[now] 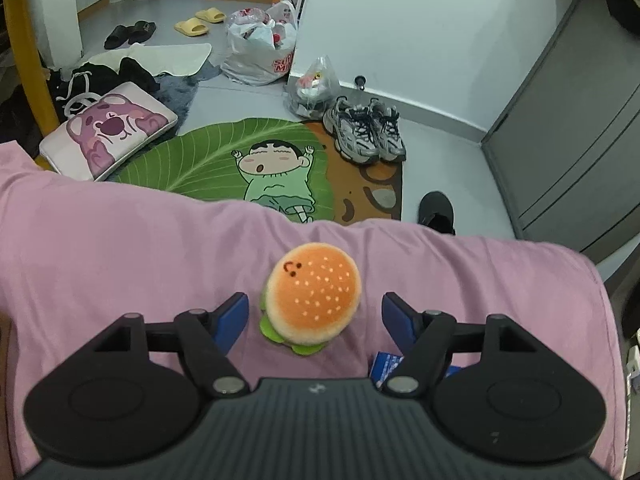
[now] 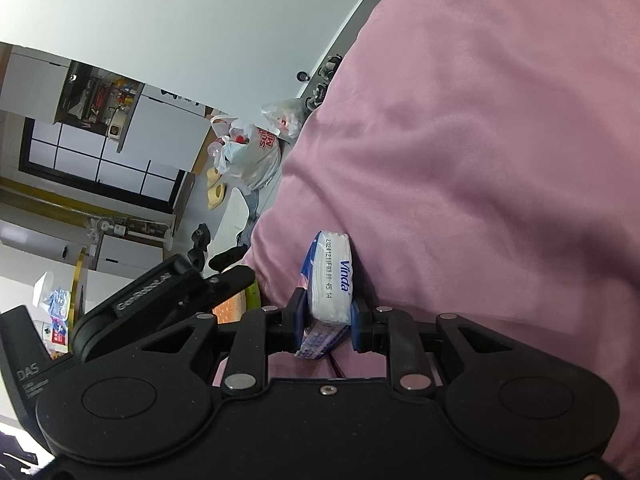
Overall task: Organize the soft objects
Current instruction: 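Lift the tissue pack with the right tool while the left tool grasps the burger plush, then carry the burger plush and tissue pack over the cardboard box with both tools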
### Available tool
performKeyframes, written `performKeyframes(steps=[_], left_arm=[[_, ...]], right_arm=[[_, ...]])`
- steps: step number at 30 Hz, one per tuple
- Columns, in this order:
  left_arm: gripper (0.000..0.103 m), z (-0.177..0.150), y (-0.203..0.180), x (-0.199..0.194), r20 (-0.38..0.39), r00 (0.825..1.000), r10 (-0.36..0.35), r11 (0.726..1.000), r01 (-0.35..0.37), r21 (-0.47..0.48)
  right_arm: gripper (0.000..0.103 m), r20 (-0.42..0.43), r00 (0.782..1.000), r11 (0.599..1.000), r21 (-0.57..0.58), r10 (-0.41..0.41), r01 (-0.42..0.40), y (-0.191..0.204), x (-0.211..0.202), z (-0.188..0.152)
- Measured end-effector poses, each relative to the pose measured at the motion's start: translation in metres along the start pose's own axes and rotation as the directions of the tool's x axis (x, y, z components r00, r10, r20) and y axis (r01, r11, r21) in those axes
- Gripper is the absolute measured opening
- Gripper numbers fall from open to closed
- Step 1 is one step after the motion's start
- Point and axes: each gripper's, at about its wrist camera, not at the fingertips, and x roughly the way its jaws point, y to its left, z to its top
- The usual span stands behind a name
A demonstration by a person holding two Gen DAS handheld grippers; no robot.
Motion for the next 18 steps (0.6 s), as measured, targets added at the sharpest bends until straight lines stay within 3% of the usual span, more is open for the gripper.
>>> performKeyframes(steps=[2, 5, 6, 18], left_arm=[[0.065, -0.001, 0.002, 0.003, -0.009, 1.0, -0.008, 1.0, 0.008, -0.016], [0.044, -0.001, 0.005, 0.001, -0.022, 1.0, 0.013, 1.0, -0.013, -0.023], [0.042, -0.001, 0.007, -0.001, -0.03, 0.999, 0.012, 0.999, -0.013, -0.032], [0.039, -0.014, 0.025, -0.067, 0.014, 1.0, 0.02, 0.998, -0.019, -0.057]], right_arm=[[0.022, -0.006, 1.0, 1.0, -0.003, 0.002, -0.002, 0.0, -0.001, 0.0], [0.022, -0.017, 1.0, 1.0, -0.031, 0.001, -0.002, 0.005, 0.0, 0.0], [0.021, -0.022, 1.0, 0.999, -0.038, 0.003, -0.004, 0.007, -0.001, 0.0], [0.02, 0.017, 0.999, 0.996, -0.086, 0.033, -0.031, 0.02, -0.039, -0.008]])
